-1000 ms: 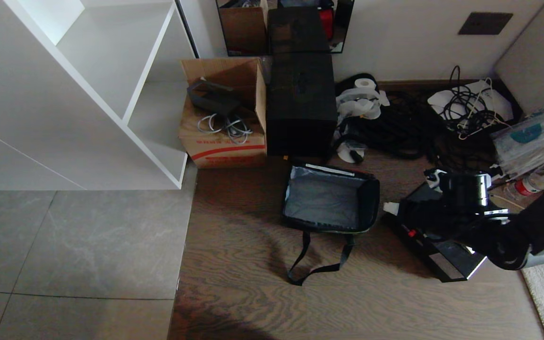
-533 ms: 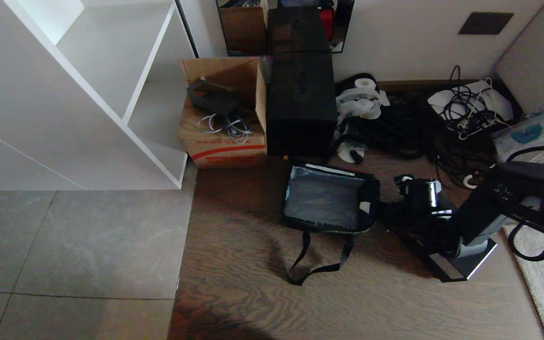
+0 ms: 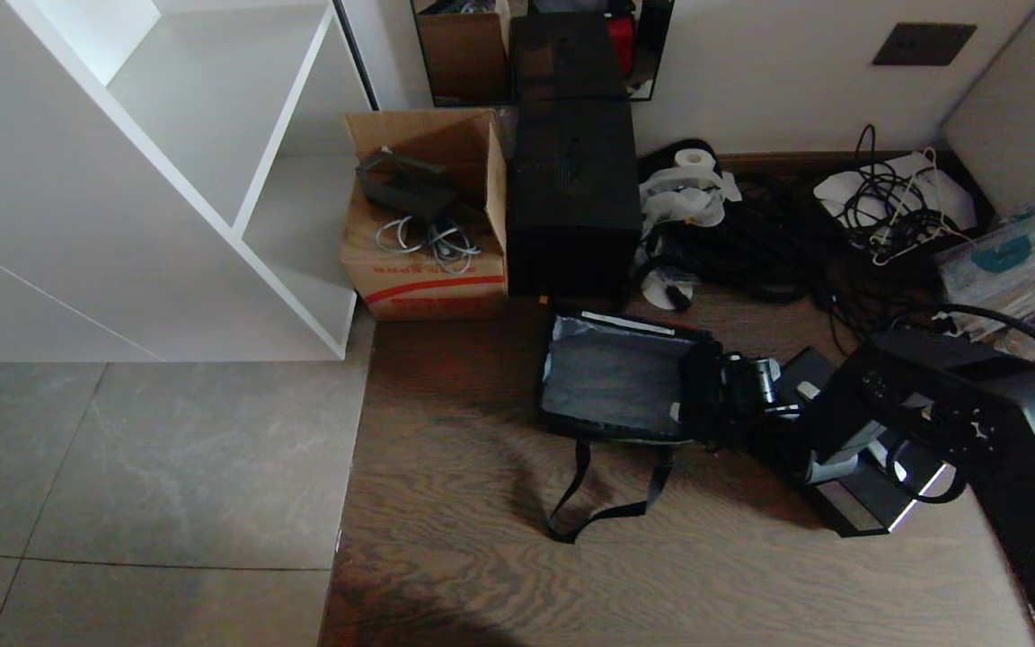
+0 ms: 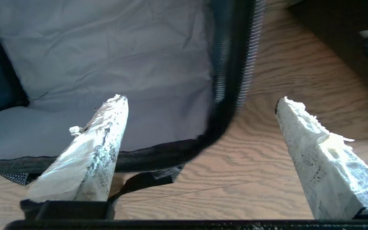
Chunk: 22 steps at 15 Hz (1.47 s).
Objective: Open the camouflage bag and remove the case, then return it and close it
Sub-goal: Grip the handle again
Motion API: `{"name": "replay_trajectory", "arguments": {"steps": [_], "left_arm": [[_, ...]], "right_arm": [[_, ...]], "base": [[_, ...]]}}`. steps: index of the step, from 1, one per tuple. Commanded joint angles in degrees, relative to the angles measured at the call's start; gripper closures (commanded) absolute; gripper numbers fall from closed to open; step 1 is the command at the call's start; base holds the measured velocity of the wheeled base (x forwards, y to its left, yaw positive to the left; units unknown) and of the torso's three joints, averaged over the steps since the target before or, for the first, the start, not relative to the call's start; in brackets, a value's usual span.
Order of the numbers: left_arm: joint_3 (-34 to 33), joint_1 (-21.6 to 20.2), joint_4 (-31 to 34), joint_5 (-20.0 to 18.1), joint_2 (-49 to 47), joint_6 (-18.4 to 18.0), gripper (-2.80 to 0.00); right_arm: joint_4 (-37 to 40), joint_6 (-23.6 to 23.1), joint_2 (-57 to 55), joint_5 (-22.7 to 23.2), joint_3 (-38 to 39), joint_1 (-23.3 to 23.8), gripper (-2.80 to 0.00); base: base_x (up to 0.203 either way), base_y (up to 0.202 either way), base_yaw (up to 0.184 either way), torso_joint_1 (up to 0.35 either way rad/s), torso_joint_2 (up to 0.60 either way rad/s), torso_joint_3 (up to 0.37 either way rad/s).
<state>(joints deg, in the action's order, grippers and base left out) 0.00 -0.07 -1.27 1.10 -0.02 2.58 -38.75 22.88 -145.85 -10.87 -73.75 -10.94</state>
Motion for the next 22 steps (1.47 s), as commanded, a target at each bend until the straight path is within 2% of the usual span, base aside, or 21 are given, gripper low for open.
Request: {"name": "replay_trajectory", "arguments": {"steps": [1, 3, 4, 7, 11, 14, 19, 22], "left_arm": [[-0.6, 0.0, 0.0, 0.0, 0.0, 0.1, 0.0], [-0.6, 0.0, -0.1, 0.0, 0.0, 0.1, 0.0], [-0.6, 0.0, -0.1, 0.0, 0.0, 0.1, 0.0], [-0.6, 0.0, -0.1, 0.0, 0.0, 0.1, 0.0], [-0.6, 0.0, -0.1, 0.0, 0.0, 0.1, 0.0], [-0.6, 0.0, -0.1, 0.0, 0.0, 0.1, 0.0], [-0.6, 0.0, 0.0, 0.0, 0.0, 0.1, 0.0], [-0.6, 0.0, -0.1, 0.0, 0.0, 0.1, 0.0]], "right_arm": [[-0.1, 0.3, -1.7, -0.1, -1.2, 0.0, -2.8], [-0.1, 0.5, -2.1, -0.5, -1.9, -0.5, -2.8], [-0.2, 0.5, -2.4, -0.6, -2.0, -0.7, 0.0], [-0.1, -0.4, -3.2, -1.6, -2.8, -2.0, 0.0], [0.5, -1.9, -2.3, -8.1, -2.1, -4.1, 0.0], [1.1, -2.6, 1.2, -8.5, 0.5, -5.4, 0.0], [1.5, -2.3, 6.5, -10.3, 11.3, -13.7, 0.0], [1.5, -2.3, 6.1, -12.4, 12.9, -16.3, 0.0]], "base": [[0.0, 0.0, 0.0, 0.0, 0.0, 0.0], [0.0, 0.0, 0.0, 0.0, 0.0, 0.0], [0.0, 0.0, 0.0, 0.0, 0.0, 0.0], [0.0, 0.0, 0.0, 0.0, 0.0, 0.0], [0.0, 0.0, 0.0, 0.0, 0.0, 0.0], [0.0, 0.0, 0.0, 0.0, 0.0, 0.0], [0.0, 0.0, 0.0, 0.0, 0.0, 0.0], [0.0, 0.0, 0.0, 0.0, 0.0, 0.0]]}}
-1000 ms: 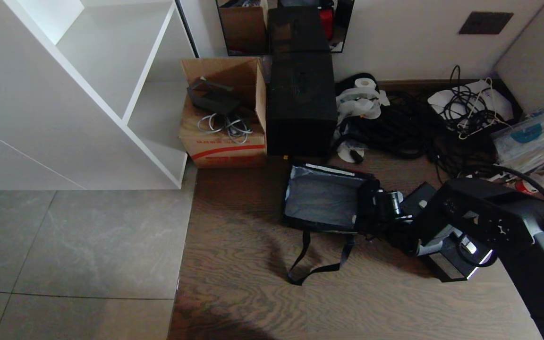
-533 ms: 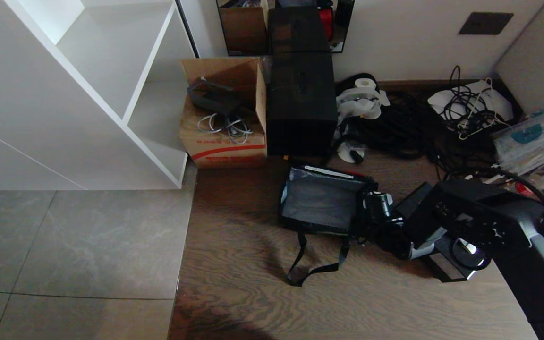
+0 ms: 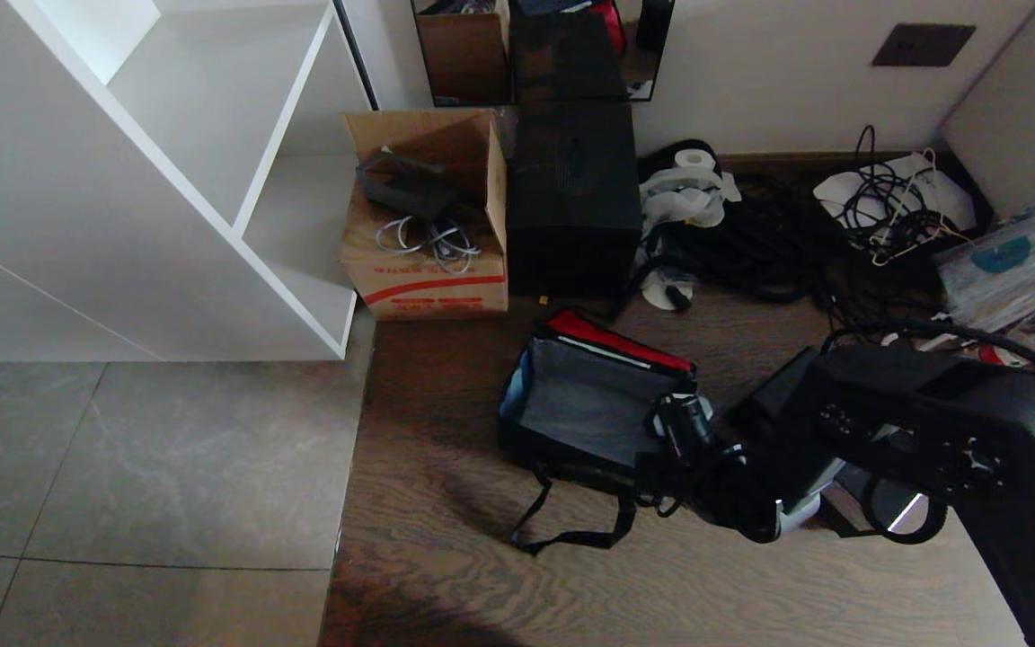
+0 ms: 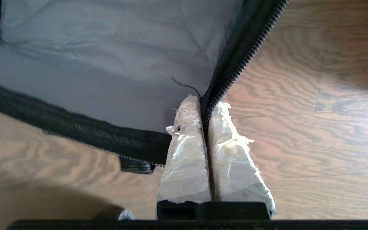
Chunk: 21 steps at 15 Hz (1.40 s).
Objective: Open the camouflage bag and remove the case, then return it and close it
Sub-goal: Grip the handle again
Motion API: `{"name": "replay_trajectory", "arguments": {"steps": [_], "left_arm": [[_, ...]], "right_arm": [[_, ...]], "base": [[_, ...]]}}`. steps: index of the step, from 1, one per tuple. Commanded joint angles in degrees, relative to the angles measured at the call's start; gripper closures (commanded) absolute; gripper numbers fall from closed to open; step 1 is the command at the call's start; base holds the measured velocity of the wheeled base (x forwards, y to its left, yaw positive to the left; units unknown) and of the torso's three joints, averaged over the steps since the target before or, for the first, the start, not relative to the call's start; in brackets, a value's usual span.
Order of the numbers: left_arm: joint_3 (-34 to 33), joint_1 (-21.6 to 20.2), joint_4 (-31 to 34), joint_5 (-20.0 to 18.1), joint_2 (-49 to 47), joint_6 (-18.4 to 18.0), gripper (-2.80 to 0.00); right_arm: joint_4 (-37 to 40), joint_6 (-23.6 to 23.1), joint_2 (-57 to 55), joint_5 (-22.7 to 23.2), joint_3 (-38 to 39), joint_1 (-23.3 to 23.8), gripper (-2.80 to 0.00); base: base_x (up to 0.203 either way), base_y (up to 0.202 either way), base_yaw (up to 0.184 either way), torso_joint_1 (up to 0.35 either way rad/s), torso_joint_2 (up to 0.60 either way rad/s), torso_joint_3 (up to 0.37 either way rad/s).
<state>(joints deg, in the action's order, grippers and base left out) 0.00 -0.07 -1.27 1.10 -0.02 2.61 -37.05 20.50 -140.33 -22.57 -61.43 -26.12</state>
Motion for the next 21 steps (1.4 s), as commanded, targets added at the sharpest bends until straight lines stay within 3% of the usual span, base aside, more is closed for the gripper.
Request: {"name": "replay_trajectory", "arguments": {"steps": [1, 2, 3, 10, 16, 21], "left_arm": [[-0.6, 0.0, -0.1, 0.0, 0.0, 0.0, 0.0], [-0.6, 0.0, -0.1, 0.0, 0.0, 0.0, 0.0], [-0.6, 0.0, -0.1, 0.0, 0.0, 0.0, 0.0], [-0.6, 0.0, -0.1, 0.0, 0.0, 0.0, 0.0], [-0.6, 0.0, -0.1, 0.0, 0.0, 0.0, 0.0], [-0.6, 0.0, -0.1, 0.0, 0.0, 0.0, 0.0]], "right_arm": [[-0.4, 0.0, 0.6, -1.2, 0.6, -1.1, 0.0], [-0.1, -0.2, 0.7, -0.8, 1.1, -1.1, 0.0], [-0.1, 0.3, 0.6, -0.8, 1.1, -1.2, -2.8], [1.1, 0.3, 5.2, 0.8, 2.4, -1.0, -2.8], [2.5, -1.2, 2.9, 3.3, -4.9, 8.2, -2.8], [2.6, -2.5, -1.3, 4.9, -11.2, 11.5, -2.8]], "base": [[0.0, 0.0, 0.0, 0.0, 0.0, 0.0], [0.0, 0.0, 0.0, 0.0, 0.0, 0.0], [0.0, 0.0, 0.0, 0.0, 0.0, 0.0], [0.0, 0.0, 0.0, 0.0, 0.0, 0.0], [0.0, 0.0, 0.0, 0.0, 0.0, 0.0], [0.0, 0.0, 0.0, 0.0, 0.0, 0.0]]}}
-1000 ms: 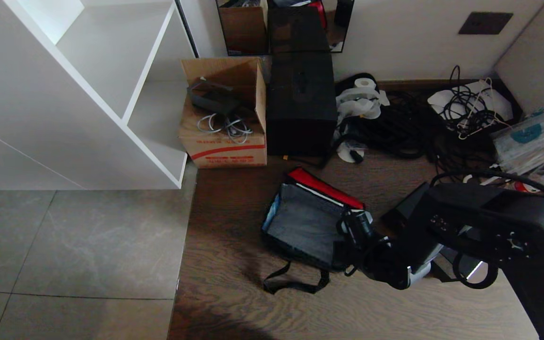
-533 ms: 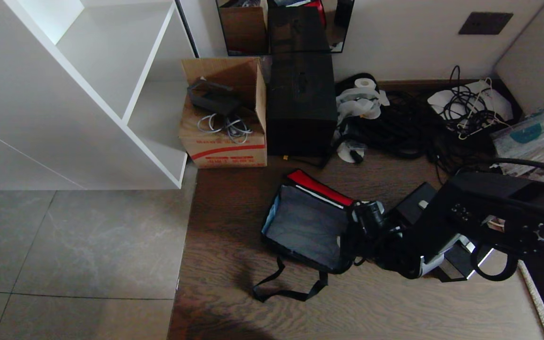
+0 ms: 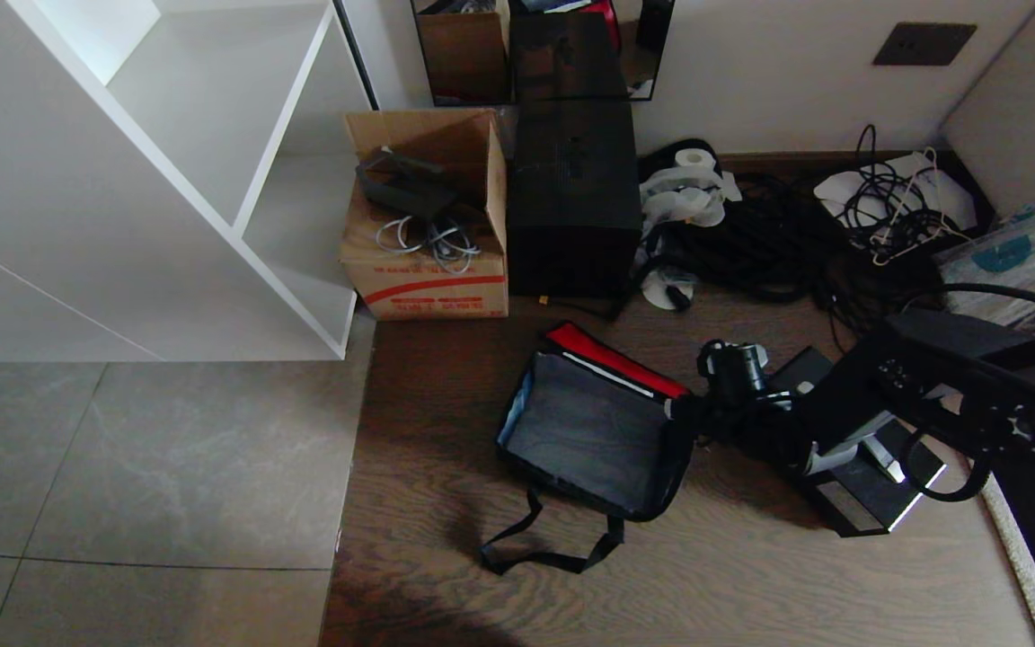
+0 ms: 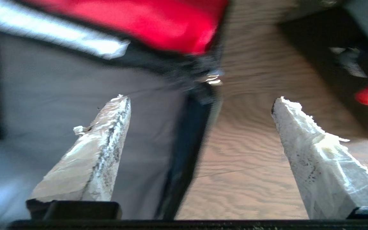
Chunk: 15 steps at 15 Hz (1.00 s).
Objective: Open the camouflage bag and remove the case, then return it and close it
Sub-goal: Grip the handle again
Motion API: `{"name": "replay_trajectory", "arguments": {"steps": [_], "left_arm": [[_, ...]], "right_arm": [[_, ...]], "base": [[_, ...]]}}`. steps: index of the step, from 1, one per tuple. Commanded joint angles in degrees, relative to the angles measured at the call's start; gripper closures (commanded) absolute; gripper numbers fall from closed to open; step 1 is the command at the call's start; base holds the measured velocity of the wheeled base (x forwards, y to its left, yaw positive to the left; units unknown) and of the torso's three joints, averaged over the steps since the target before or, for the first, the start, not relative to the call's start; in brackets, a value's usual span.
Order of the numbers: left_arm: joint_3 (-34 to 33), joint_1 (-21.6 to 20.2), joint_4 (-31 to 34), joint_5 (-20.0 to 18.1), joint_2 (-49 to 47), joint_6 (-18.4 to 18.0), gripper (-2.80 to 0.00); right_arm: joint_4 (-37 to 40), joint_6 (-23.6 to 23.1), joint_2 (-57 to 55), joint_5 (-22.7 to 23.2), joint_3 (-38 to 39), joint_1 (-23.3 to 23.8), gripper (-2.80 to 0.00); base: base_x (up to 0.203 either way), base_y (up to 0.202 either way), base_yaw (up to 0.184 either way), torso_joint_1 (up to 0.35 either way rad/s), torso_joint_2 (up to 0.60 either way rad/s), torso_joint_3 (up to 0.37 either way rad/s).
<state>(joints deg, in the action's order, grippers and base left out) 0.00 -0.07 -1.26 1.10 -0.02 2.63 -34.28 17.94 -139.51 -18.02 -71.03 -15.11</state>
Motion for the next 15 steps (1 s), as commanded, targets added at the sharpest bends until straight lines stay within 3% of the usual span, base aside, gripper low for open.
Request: {"name": "replay_trajectory", "arguments": {"steps": [1, 7, 11, 15], "left_arm": [[-0.6, 0.0, -0.1, 0.0, 0.0, 0.0, 0.0], [-0.6, 0.0, -0.1, 0.0, 0.0, 0.0, 0.0], [-0.6, 0.0, -0.1, 0.0, 0.0, 0.0, 0.0], [-0.6, 0.0, -0.1, 0.0, 0.0, 0.0, 0.0]], "right_arm": [[-0.3, 0.0, -2.6, 1.4, -2.2, 0.6, -2.8], [-0.1, -4.3, -4.5, 5.1, -3.6, 0.9, -2.8], [-0.3, -8.3, -6.8, 5.3, -5.4, 2.6, -2.8], [-0.6, -9.0, -9.4, 5.3, -7.6, 3.5, -2.8]], "base": [[0.0, 0.0, 0.0, 0.0, 0.0, 0.0], [0.0, 0.0, 0.0, 0.0, 0.0, 0.0], [0.0, 0.0, 0.0, 0.0, 0.0, 0.0], [0.0, 0.0, 0.0, 0.0, 0.0, 0.0]]}}
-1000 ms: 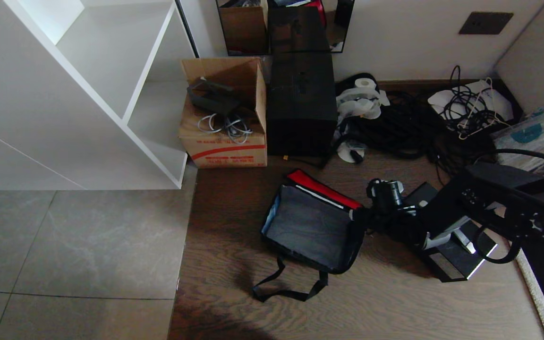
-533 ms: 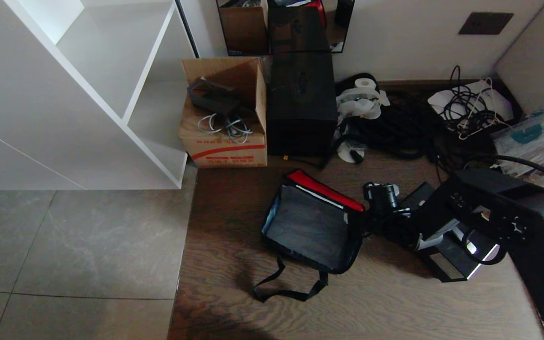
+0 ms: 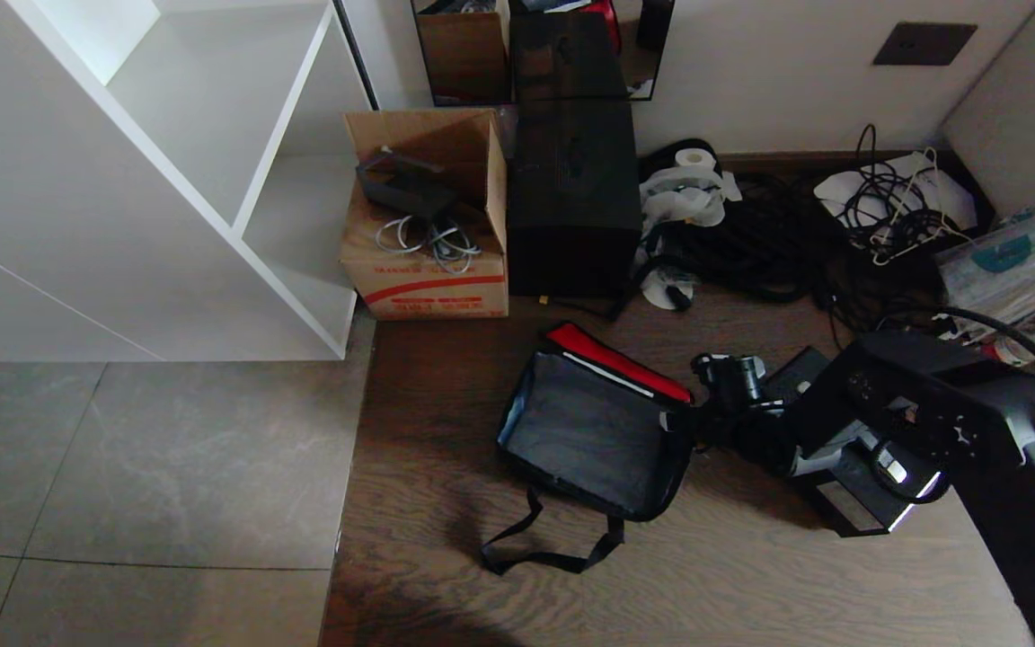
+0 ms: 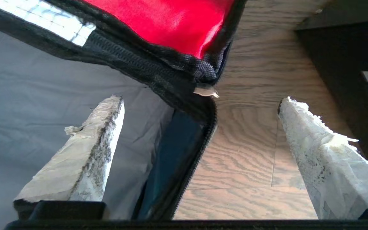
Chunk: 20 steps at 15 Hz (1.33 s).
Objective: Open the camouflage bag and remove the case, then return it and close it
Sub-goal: Grip the handle again
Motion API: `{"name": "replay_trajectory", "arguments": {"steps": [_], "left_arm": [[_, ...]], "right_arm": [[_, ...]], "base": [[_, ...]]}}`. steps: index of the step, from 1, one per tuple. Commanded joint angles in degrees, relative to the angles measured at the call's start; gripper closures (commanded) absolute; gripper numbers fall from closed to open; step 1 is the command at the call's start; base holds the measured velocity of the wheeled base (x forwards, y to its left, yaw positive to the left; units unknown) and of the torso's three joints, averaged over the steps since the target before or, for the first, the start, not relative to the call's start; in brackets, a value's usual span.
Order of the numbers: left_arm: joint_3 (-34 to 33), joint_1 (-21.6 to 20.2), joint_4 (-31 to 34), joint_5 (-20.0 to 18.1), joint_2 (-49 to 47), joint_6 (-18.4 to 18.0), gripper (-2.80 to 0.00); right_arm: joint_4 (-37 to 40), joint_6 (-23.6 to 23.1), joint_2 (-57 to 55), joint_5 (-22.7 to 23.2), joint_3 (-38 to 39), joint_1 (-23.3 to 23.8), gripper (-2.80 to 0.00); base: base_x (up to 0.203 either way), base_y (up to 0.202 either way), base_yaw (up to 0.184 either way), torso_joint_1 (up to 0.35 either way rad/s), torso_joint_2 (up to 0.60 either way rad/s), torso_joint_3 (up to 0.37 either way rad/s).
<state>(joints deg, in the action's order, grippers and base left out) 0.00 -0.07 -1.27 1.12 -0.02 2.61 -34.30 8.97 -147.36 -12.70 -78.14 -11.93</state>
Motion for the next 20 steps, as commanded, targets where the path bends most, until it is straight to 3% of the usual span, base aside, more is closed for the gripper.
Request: {"name": "replay_trajectory", "arguments": {"steps": [1, 5, 9, 20], "left_arm": [[-0.6, 0.0, -0.1, 0.0, 0.0, 0.0, 0.0], [-0.6, 0.0, -0.1, 0.0, 0.0, 0.0, 0.0], [-0.6, 0.0, -0.1, 0.0, 0.0, 0.0, 0.0], [-0.6, 0.0, -0.1, 0.0, 0.0, 0.0, 0.0]], "right_arm": [[-1.0, 0.0, -2.0, -0.1, -0.7, 0.5, 0.0], [-0.5, -0.2, -3.0, -0.1, -2.8, 0.6, 0.0], [-0.1, -1.2, -1.0, -0.8, 0.3, 0.6, 0.0], [0.7, -2.0, 7.8, -1.1, 20.2, -1.0, 0.0]], "base": [[0.0, 0.0, 0.0, 0.0, 0.0, 0.0], [0.0, 0.0, 0.0, 0.0, 0.0, 0.0], [0.0, 0.0, 0.0, 0.0, 0.0, 0.0], [0.0, 0.0, 0.0, 0.0, 0.0, 0.0]]}}
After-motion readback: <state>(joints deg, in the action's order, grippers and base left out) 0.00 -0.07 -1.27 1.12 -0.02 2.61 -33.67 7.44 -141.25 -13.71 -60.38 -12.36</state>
